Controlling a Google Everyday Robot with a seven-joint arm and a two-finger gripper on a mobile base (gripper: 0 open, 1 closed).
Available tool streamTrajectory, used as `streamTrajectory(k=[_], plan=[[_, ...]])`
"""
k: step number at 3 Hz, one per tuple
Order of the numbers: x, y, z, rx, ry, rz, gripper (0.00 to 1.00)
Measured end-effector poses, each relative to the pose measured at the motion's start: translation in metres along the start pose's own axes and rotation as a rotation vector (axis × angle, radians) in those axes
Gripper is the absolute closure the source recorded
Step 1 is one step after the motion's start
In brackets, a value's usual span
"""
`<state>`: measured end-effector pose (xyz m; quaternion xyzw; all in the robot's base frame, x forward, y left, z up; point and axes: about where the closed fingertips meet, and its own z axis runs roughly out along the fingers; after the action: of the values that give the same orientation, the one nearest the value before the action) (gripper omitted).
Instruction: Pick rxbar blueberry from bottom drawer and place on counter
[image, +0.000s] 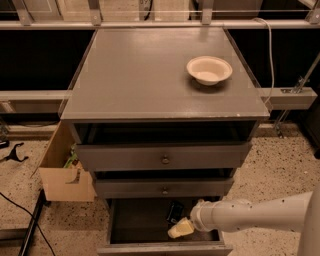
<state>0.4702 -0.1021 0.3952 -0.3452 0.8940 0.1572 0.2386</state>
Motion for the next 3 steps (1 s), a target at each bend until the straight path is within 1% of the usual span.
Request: streamTrajectory(k=[1,2,3], plan=[[0.011,-0.007,0.020,-0.010,-0.008,0.015,0.00],[0.025,-0.013,0.046,-0.015,-0.023,0.044,0.00],[0.031,-0.016,0.077,-0.027,-0.080,0.037,0.00]])
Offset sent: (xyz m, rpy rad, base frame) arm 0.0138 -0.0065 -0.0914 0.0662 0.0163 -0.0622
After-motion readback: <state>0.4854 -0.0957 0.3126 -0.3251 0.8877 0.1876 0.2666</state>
